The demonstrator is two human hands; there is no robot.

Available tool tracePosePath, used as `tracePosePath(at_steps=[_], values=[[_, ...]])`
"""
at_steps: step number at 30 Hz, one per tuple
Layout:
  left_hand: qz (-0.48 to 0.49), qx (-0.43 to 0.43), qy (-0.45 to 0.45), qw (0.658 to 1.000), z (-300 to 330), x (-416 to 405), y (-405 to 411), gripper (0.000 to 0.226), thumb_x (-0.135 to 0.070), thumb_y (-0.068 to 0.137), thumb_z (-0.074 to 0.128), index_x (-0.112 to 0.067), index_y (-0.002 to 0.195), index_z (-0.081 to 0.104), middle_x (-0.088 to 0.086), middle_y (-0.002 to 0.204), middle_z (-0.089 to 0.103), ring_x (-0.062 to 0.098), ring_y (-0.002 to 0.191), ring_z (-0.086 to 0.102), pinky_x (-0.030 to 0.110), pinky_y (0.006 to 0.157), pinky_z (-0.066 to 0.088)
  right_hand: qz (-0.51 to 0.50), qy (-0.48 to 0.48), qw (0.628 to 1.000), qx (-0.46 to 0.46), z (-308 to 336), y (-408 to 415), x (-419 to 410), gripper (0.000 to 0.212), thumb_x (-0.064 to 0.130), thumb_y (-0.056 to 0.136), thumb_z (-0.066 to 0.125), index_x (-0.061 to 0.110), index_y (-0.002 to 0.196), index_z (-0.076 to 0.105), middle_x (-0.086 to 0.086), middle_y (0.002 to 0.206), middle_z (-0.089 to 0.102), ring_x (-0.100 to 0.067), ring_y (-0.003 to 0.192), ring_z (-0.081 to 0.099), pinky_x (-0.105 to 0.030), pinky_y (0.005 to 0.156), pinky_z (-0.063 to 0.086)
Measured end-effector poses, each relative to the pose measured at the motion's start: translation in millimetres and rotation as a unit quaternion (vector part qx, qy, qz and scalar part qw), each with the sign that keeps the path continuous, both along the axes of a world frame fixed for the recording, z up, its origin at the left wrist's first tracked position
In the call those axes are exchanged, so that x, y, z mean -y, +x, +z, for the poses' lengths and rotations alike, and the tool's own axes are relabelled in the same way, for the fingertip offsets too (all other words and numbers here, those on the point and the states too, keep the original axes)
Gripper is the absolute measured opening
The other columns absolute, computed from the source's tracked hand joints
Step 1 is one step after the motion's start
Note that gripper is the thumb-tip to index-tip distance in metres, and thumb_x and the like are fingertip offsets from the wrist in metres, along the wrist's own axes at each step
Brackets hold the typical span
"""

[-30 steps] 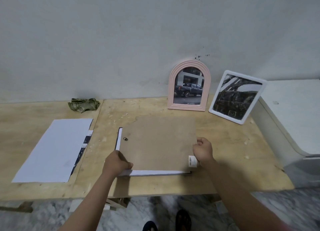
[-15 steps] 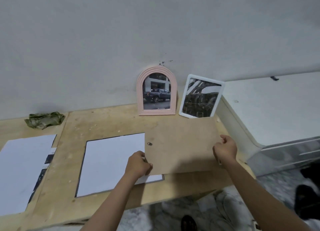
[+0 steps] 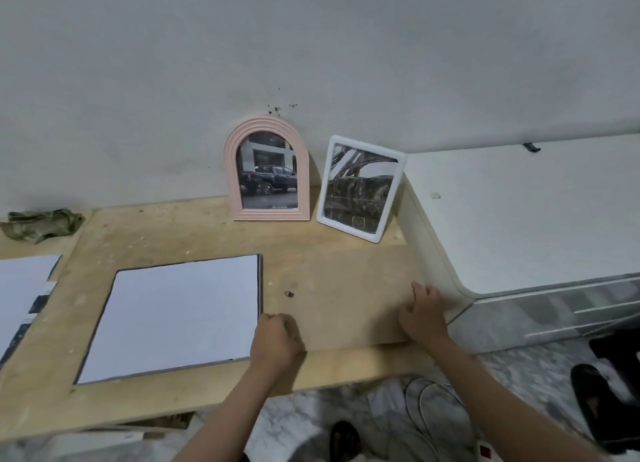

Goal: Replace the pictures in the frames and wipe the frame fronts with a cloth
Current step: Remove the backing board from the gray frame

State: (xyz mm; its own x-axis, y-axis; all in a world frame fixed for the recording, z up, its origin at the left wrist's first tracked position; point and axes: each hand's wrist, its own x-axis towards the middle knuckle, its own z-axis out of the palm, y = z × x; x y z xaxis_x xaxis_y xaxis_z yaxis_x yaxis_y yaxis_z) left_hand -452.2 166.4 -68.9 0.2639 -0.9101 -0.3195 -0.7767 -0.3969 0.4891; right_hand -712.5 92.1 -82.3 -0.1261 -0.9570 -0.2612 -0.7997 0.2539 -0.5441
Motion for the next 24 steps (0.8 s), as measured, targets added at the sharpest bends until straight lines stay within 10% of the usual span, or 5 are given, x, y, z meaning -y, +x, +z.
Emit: tracePosePath(at_steps=[7, 13, 17, 24], values=[[-0.045, 0.094, 0.037, 0.994, -8.9, -10.2, -18.8, 0.026, -0.015, 0.083, 0.056, -0.003, 0.105, 0.058, 0.008, 0.118, 0.040, 0.027, 0.109, 0.044, 0.030, 0.086, 0.045, 0.074, 0.004, 0.993, -0.092, -17.2, -0.9, -10.0, 0.077, 0.032, 0.072, 0.031, 0.001, 0.143, 0.031, -0.030, 0.151, 0.016, -0.039, 0.142, 0.012, -0.044, 0.113, 0.018], [-0.013, 0.059, -0.057, 0.997, -8.1, -9.1, -12.7, 0.026, -0.020, 0.090, 0.052, -0.005, 0.111, 0.059, 0.012, 0.117, 0.050, 0.025, 0.102, 0.052, 0.028, 0.081, 0.046, 0.091, -0.036, 0.994, -0.056, -20.3, 18.7, -6.5, 0.062, 0.025, 0.073, 0.042, -0.009, 0.124, 0.052, -0.038, 0.129, 0.046, -0.052, 0.122, 0.044, -0.061, 0.097, 0.040], [0.018, 0.034, -0.141, 0.989, -4.7, -13.2, 6.6, 0.034, -0.023, 0.089, 0.055, -0.006, 0.119, 0.059, 0.012, 0.116, 0.053, 0.026, 0.103, 0.056, 0.032, 0.082, 0.049, 0.143, -0.060, 0.987, -0.034, -5.4, 56.7, -8.4, 0.060, 0.025, 0.084, 0.041, 0.004, 0.140, 0.037, -0.021, 0.148, 0.032, -0.037, 0.137, 0.027, -0.047, 0.114, 0.022], [0.134, 0.058, -0.132, 0.981, 3.7, -30.0, 100.1, 0.045, -0.023, 0.088, 0.057, -0.005, 0.129, 0.052, 0.015, 0.127, 0.050, 0.029, 0.113, 0.052, 0.034, 0.087, 0.046, 0.236, -0.071, 0.969, 0.032, 5.1, 158.9, -6.8, 0.054, 0.028, 0.092, 0.042, 0.015, 0.143, 0.033, -0.002, 0.143, 0.039, -0.020, 0.132, 0.035, -0.035, 0.110, 0.033]])
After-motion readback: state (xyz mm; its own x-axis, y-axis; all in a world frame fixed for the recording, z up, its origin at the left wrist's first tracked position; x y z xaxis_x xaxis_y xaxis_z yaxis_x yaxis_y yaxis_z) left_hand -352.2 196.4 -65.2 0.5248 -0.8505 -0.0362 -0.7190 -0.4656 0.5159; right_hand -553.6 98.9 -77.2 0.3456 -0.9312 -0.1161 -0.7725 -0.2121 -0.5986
